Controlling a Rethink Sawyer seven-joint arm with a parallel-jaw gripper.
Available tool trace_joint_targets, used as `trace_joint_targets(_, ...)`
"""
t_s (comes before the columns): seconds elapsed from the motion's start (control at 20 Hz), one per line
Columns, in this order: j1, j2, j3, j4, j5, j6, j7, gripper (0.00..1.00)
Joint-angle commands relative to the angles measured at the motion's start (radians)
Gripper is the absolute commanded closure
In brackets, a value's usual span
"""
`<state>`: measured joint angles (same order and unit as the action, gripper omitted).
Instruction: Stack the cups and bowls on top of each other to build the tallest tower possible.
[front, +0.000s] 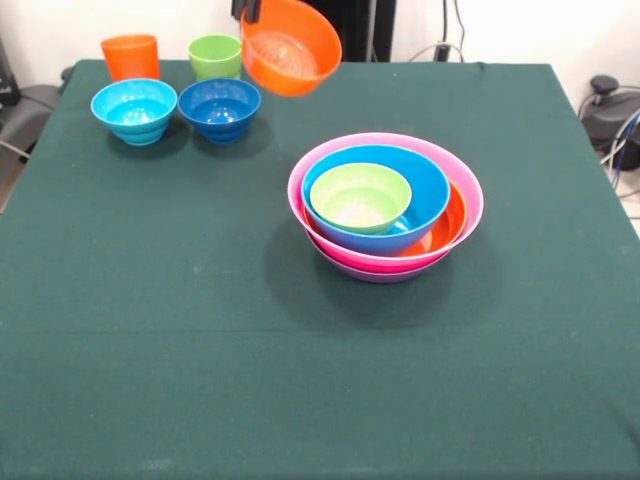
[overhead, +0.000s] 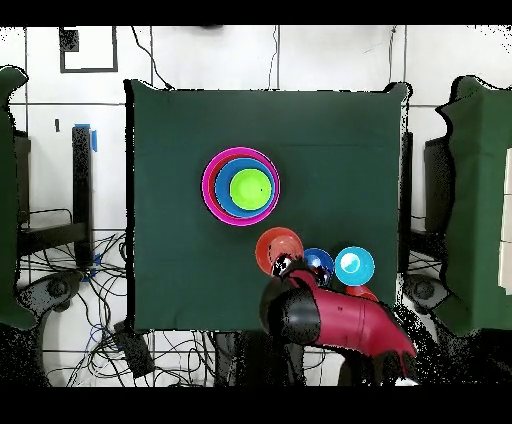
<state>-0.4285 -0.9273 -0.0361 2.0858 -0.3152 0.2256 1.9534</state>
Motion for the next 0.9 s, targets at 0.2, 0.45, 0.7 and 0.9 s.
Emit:
trace_joint_targets(0.2,0.109,0.274,0.018,-0.41,0.03,0.207,0.078,1.0)
trace_joint_targets(0.45,0.139,0.31,-0.017,-0.432,0.068,0.194,0.147,1.0)
trace_joint_targets(0.7,0.188,0.305,-0.086,-0.399,0.088,0.133,0.195,1.0)
trace_joint_targets(0.9,0.194,0.29,-0.095,-0.382,0.107,0.134,0.179,1.0)
